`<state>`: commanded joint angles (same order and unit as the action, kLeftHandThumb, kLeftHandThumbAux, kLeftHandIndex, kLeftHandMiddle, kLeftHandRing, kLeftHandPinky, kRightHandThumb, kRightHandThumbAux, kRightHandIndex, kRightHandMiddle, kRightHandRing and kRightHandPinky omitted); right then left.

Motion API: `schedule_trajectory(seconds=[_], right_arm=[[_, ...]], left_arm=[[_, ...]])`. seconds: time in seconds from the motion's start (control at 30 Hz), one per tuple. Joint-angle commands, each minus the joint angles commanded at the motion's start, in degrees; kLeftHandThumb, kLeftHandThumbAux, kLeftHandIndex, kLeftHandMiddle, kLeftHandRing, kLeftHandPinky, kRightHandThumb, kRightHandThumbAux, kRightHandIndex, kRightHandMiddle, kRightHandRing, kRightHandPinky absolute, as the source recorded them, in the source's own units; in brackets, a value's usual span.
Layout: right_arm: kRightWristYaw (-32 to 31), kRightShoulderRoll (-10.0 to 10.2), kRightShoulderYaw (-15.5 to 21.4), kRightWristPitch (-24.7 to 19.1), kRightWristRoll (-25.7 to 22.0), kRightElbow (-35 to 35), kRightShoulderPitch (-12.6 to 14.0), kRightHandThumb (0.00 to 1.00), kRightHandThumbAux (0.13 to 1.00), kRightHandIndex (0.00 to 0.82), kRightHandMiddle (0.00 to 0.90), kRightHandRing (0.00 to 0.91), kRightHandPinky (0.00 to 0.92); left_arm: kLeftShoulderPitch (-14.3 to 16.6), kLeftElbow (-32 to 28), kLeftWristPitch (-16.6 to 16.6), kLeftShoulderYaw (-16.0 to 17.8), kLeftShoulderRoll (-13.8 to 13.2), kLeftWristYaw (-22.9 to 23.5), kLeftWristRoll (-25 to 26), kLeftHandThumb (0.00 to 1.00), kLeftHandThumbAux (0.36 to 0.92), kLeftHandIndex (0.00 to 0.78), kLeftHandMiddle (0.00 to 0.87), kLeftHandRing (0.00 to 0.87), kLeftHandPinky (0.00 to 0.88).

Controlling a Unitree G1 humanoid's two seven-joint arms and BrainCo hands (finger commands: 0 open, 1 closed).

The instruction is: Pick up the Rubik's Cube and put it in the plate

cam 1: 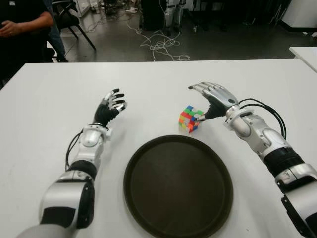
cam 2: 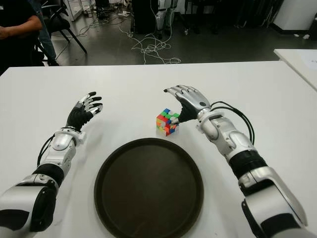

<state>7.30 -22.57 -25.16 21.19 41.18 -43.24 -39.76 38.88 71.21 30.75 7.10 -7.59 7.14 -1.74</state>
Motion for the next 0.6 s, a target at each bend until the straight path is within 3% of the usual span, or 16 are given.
schedule_trajectory(seconds=[0.23,0.43,0.6], right_arm=[[0.05,0.90,-0.35,3.17,-0.66,-4.18,-1.05,0.000,0.806,0.002,0.001,0.003,0.008],[1.69,2.60,-1.67,5.81,0.23,-11.80,-3.13,0.000,0.774,0.000,0.000,0.000,0.000],[2.47,2.62,-2.73,7.68,0.46,-14.13,-4.17,0.000,0.745,0.000,0.000,0.000,0.000]], left_arm=[[-0.03,0.00,0.13,0.07,0.16,-0.50,-0.04,0.157,0.727,0.113,0.206,0.207,0.202],[-0.05,0.00,0.26,-0.06,0.22,-0.38,-0.16,0.160,0.726,0.112,0.203,0.206,0.200],[-0.05,0.10,0.26,0.12,0.31,0.03,0.10,0.167,0.721,0.114,0.205,0.202,0.176]])
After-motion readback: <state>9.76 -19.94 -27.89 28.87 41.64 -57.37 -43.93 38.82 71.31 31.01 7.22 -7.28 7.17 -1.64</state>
